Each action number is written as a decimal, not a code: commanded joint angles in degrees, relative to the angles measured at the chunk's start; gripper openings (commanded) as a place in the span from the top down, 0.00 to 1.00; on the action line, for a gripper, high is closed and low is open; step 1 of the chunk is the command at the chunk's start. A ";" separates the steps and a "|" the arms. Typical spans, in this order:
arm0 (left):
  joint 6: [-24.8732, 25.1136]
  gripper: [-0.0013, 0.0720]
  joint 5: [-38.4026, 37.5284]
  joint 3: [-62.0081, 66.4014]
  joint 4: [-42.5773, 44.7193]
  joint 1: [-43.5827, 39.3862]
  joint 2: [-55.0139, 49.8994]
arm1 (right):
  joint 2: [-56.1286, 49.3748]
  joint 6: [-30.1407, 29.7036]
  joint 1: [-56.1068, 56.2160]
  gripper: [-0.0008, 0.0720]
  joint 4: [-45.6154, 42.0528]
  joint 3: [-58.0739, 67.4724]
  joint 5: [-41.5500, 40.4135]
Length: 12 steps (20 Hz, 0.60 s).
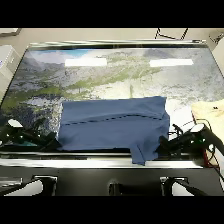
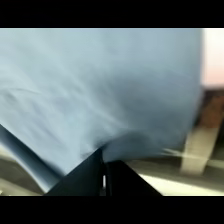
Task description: Fold the clothes and pants, and hang the long-sleeved shirts on hangers.
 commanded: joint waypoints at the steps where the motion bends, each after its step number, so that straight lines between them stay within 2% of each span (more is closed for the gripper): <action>1: -0.02 0.95 -4.50 6.95 -2.80 0.76 1.25 | -0.07 1.51 0.00 0.94 -0.79 11.04 6.75; 5: -3.13 0.95 -2.43 19.67 -3.43 -2.95 -3.72 | -6.47 4.35 0.02 0.93 1.27 30.14 7.52; 8: -6.14 0.95 -2.49 30.67 -3.50 -5.14 -12.37 | -16.15 5.64 0.94 0.93 5.42 43.34 6.82; 12: -10.71 0.95 -2.99 44.85 -5.97 -5.99 -23.19 | -29.31 8.50 5.38 0.93 6.47 57.35 3.06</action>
